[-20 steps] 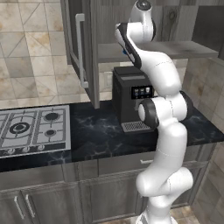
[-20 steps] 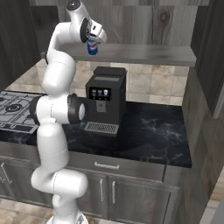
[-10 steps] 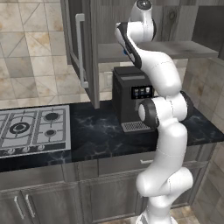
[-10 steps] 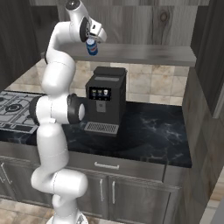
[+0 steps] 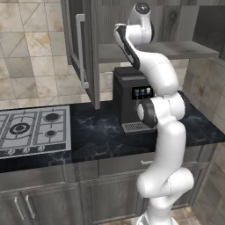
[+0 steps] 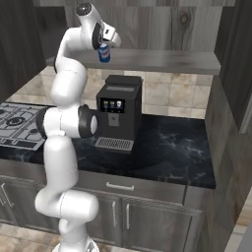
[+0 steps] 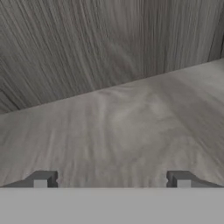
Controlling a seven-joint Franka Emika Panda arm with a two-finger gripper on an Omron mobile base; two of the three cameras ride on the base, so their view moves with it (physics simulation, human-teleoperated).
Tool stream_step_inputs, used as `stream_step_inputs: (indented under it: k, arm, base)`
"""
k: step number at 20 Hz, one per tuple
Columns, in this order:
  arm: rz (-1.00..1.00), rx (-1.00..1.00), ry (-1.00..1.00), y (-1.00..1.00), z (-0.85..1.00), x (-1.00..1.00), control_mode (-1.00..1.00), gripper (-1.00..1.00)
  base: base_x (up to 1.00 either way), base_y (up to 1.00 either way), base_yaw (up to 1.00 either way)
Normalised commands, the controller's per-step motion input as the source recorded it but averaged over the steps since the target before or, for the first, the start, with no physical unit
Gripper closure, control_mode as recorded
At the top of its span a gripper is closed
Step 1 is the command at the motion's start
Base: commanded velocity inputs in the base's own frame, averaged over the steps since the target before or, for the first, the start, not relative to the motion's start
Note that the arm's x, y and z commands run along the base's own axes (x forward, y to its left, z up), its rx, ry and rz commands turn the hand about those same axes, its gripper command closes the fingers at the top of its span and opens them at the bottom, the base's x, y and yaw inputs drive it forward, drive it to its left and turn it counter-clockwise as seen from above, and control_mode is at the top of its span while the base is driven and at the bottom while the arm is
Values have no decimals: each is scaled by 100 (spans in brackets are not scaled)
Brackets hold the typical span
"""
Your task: Sort all alcoholic drinks to one cabinet, and non-alcoholic drinks to the other.
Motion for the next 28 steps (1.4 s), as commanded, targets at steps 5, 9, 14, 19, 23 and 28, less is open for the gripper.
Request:
stream_step_inputs:
  k: [5,9,14,19,23,28]
  arm:
    - [0,0,0,2,-31,70,-100,-100]
    - [0,0,0,0,-26,55,-100,-100]
    - [0,0,0,0,-22,41,-100,-100]
    - [0,0,0,9,-9,-1,-100,-100]
    - [0,0,0,22,-3,-18,-100,-100]
    - [0,0,0,17,-9,-9,-100,-100]
  base:
    - [0,0,0]
    - [0,0,0]
    - [0,0,0]
    - [0,0,0]
    - [0,0,0]
    - [0,0,0]
